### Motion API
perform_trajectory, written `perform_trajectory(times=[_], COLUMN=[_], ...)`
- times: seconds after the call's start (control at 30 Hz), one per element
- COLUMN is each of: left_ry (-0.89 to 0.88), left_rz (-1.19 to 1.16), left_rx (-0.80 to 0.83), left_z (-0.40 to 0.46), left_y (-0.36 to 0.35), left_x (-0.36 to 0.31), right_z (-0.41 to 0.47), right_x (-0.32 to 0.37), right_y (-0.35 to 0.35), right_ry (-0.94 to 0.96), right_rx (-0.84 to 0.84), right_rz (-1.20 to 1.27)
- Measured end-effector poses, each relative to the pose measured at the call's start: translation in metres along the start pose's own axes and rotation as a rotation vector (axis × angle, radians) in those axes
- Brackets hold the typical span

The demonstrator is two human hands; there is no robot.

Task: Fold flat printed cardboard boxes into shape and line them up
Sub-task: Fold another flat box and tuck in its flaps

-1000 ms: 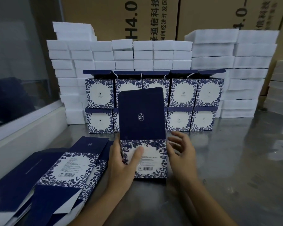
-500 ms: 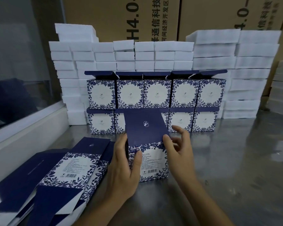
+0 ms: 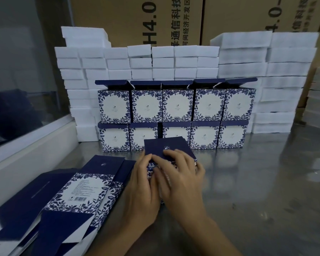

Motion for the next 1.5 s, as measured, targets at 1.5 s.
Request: perform_trajectory(times=[1.5], left_ry=[0.142], left_rz=[-0.02], left_rx=[0.117], left_z=[-0.006], left_y=[-0.003], left_x=[0.011], right_z=[0.009], right_x=[-0.09], right_y=[-0.015], right_ry=[-0.722], right_rx=[0.051], right_rz=[0.792])
Point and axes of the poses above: each hand's wrist, its own z-axis towards the middle knuckle, its own y-axis out of the back of the hand, x = y × z, the point moved 4 cm from there along z, towards the middle knuckle, and after that the axes turned 11 degrees about -y, right-handed, at the moved point
